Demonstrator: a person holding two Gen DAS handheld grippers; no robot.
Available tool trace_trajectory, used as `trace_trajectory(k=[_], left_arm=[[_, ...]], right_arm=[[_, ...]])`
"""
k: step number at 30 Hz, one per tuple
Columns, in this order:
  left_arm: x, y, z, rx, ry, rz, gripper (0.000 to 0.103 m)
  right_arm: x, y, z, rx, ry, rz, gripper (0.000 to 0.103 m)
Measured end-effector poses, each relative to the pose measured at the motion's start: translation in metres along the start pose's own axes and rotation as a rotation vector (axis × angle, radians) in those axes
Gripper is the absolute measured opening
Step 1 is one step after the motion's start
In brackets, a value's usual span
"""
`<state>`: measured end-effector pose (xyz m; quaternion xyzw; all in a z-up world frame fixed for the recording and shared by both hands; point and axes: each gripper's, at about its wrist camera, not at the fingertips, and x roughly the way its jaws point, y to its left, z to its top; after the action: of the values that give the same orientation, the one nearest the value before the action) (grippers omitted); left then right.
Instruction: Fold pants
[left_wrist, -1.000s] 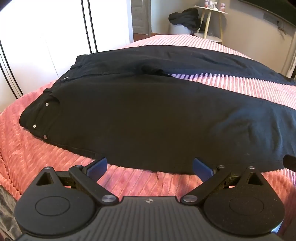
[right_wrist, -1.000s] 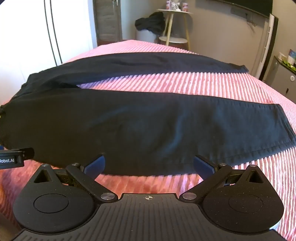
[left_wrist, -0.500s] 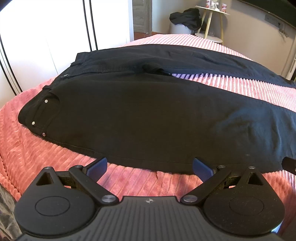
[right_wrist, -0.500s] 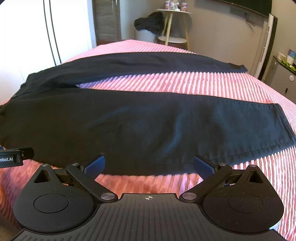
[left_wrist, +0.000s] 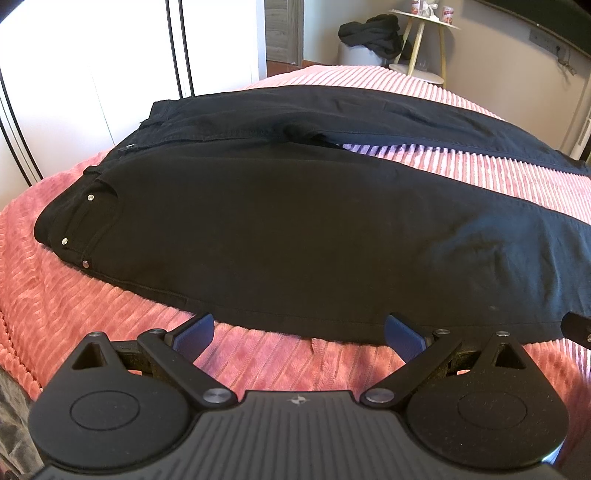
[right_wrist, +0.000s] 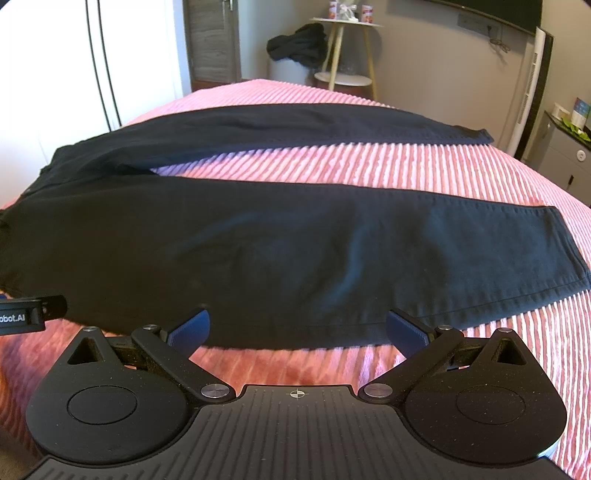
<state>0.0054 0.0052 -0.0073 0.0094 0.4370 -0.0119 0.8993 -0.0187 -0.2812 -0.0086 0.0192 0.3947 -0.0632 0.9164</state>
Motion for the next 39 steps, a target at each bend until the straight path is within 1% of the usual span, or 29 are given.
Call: trace_trajectory(k=[12,39], left_arm=[[0.0008,0.0012,0.0004,-0.005,0.02,-0.007,0.099],[0.0022,0.0025,0.0022,-0.008,0.035,-0.017,0.099]], right_arm=[[-0.0007,0.0,0.0002,0.006,-0.001,0.003,0.103],[-0.0001,0.0,-0.0001,0.01,-0.001,0.006,0.103]])
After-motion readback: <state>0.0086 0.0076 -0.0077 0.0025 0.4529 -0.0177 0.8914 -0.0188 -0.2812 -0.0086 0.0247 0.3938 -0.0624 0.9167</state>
